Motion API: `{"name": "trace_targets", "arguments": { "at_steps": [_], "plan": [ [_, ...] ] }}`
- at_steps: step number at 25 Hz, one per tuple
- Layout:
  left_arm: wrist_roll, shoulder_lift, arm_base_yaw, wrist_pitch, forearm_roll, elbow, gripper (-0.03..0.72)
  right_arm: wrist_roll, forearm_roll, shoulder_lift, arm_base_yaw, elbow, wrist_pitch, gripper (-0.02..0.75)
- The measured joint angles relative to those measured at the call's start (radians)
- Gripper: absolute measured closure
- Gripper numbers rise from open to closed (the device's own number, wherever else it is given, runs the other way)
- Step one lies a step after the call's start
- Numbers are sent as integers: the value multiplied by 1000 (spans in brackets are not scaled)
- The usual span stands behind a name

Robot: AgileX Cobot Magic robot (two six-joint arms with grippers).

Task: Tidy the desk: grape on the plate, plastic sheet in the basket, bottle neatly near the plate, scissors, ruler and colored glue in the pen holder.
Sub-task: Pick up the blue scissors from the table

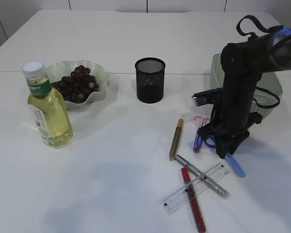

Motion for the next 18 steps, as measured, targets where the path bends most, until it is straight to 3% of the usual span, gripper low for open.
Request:
{"name": "trace_targets", "arguments": {
  "at_steps": [9,18],
  "plan": [
    [0,0,0,0,0,0,366,2,0,-23,0,10,-2,544],
    [0,0,0,-2,0,0,374,4,-2,-128,0,130,-99,544]
  ]
}}
